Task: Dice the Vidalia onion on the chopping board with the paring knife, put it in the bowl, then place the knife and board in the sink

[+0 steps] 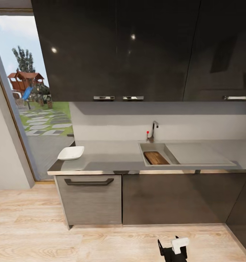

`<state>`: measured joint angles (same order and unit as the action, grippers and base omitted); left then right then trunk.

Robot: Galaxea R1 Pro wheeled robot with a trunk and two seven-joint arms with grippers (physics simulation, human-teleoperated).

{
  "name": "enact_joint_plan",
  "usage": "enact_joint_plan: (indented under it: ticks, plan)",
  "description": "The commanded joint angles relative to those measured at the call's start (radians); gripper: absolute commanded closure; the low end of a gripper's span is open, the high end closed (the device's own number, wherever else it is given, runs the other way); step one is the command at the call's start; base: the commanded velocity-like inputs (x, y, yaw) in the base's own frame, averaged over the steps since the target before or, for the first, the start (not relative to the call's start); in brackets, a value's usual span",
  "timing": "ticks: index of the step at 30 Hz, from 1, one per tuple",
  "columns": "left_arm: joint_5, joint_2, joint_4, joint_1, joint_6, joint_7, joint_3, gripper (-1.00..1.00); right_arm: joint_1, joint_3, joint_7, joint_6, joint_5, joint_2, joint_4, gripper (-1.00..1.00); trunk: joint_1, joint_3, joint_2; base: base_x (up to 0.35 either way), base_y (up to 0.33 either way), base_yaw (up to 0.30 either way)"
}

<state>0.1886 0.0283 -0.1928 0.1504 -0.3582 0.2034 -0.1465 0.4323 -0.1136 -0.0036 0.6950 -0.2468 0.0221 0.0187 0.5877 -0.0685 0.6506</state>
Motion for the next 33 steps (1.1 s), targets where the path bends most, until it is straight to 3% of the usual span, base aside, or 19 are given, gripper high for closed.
enact_joint_plan:
  ticks: [1,4,7,8,10,11,12,13,19,24,28,31,33]
  plan:
    - [0.008,-0.001,0.015,0.001,-0.002,0.003,-0.010,-1.00,-0.002,-0.009,-0.002,-0.010,-0.010,0.004,-0.002,-1.00,0.000,-0.002,0.001,0.000,0.000,0.000]
    - [0.007,-0.018,0.101,0.001,0.001,0.002,-0.014,-1.00,-0.055,-0.009,-0.040,-0.157,-0.008,0.035,-0.002,-1.00,0.000,-0.002,0.001,0.000,0.000,0.000]
    - [0.006,-0.033,0.202,0.001,0.000,0.001,-0.014,-1.00,-0.124,-0.008,-0.065,-0.287,0.008,0.041,-0.003,-1.00,0.000,-0.002,0.001,0.000,0.000,0.000]
    - [0.006,-0.037,0.242,0.001,0.003,0.001,-0.014,-1.00,-0.173,-0.008,-0.071,-0.329,0.043,0.041,-0.003,-1.00,0.000,-0.002,0.001,0.000,0.000,0.000]
    - [0.008,-0.034,0.259,0.000,0.004,0.003,-0.014,-1.00,-0.213,-0.009,-0.073,-0.371,0.107,0.044,-0.003,-1.00,0.000,-0.002,0.001,0.000,0.000,0.000]
    - [0.009,-0.027,0.266,0.000,0.004,0.003,-0.013,-1.00,-0.252,-0.009,-0.072,-0.445,0.183,0.047,-0.003,-1.00,0.000,-0.002,0.001,0.000,0.000,0.000]
    - [0.010,-0.020,0.269,0.000,0.004,0.003,-0.013,-1.00,-0.277,-0.009,-0.071,-0.498,0.229,0.053,-0.003,-1.00,0.000,-0.002,0.001,0.000,0.000,0.000]
    - [0.010,-0.016,0.270,0.000,0.004,0.003,-0.012,-1.00,-0.294,-0.009,-0.070,-0.521,0.249,0.060,-0.003,-1.00,0.000,-0.002,0.001,0.000,0.000,0.000]
    - [0.013,0.005,0.273,-0.007,0.004,-0.010,-0.012,-1.00,-0.406,-0.009,-0.057,-0.564,0.283,0.090,-0.003,-1.00,0.000,-0.002,0.001,0.000,0.000,0.000]
    - [0.014,0.013,0.275,-0.050,0.015,-0.162,-0.010,-1.00,-0.447,-0.007,0.047,-0.570,0.285,0.093,-0.003,-1.00,0.000,-0.002,0.001,0.000,0.000,0.000]
    - [0.014,0.014,0.274,-0.061,0.144,-0.203,-0.009,-1.00,-0.452,-0.006,0.040,-0.571,0.284,0.093,0.001,-1.00,0.000,-0.002,0.001,0.000,0.000,0.000]
    - [0.013,0.011,0.273,-0.063,0.256,-0.211,-0.009,-1.00,-0.452,-0.006,-0.011,-0.567,0.283,0.092,0.006,-1.00,0.000,-0.002,0.001,0.000,0.000,0.000]
    - [0.013,0.006,0.270,-0.063,0.291,-0.214,-0.008,-1.00,-0.453,-0.007,-0.029,-0.562,0.283,0.091,0.014,-1.00,0.000,-0.002,0.001,0.000,0.000,0.000]
